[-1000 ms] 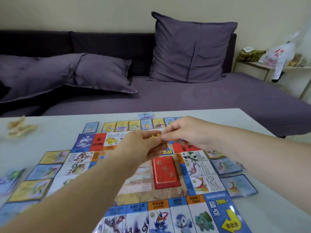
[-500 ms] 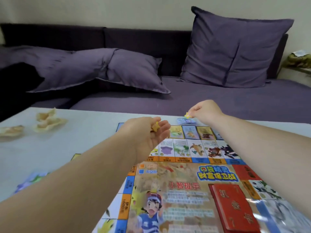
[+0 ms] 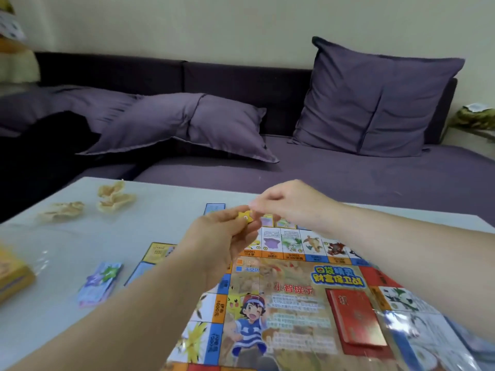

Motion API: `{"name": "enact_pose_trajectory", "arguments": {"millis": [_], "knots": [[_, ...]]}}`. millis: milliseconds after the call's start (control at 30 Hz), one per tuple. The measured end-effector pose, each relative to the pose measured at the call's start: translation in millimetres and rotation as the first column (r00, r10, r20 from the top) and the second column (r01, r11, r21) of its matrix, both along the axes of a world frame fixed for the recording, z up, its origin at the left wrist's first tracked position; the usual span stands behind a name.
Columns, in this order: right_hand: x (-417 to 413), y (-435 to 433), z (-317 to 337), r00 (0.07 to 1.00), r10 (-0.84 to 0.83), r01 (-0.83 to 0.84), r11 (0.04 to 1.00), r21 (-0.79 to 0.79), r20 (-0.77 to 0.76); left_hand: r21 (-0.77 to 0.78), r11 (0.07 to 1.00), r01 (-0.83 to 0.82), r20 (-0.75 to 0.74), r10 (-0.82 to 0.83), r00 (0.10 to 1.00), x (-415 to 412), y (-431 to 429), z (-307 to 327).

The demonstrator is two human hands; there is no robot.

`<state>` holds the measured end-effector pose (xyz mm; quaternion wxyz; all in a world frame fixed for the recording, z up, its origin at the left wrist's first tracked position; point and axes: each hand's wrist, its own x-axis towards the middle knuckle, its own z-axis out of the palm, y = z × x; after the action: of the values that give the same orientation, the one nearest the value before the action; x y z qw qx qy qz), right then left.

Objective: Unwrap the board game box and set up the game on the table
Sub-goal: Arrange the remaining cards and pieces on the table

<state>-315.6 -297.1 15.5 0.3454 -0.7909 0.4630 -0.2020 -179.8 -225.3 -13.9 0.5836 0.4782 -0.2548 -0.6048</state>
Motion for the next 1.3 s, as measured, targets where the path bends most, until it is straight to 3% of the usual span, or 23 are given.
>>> {"name": "enact_pose_trajectory", "arguments": {"millis": [367,500,633,867,967,1100,1300], "knots": [[104,79,10,0.996,0.022,-0.034,0.991,0.131,0.089,-0.029,0.981,-0.194,0.166,0.196,0.966,95,101,21],[147,90,-8,0.997,0.074,-0.077,0.992,0.095,0.028,-0.049,0.944,-0.327,0.073,0.330,0.941,149,129,26],[190,95,-29,0.995,0.092,-0.090,0.995,0.051,-0.035,0.024,0.896,-0.443,-0.038,0.443,0.896,183,141,25],[201,91,-39,0.985,-0.017,0.008,0.998,-0.057,-0.170,0.073,0.916,-0.395,-0.086,0.401,0.912,192,157,17],[187,114,-19,0.996,0.036,-0.039,0.998,-0.039,-0.078,0.067,0.934,-0.350,-0.087,0.355,0.931,181,164,19],[156,161,9,0.989,0.129,-0.138,0.980,0.145,0.065,0.025,0.957,-0.290,-0.057,0.291,0.955,150,178,29],[98,209,38,0.911,-0.104,-0.116,0.864,0.490,0.400,-0.100,0.988,-0.121,0.017,0.123,0.992,78,200,59]]}}
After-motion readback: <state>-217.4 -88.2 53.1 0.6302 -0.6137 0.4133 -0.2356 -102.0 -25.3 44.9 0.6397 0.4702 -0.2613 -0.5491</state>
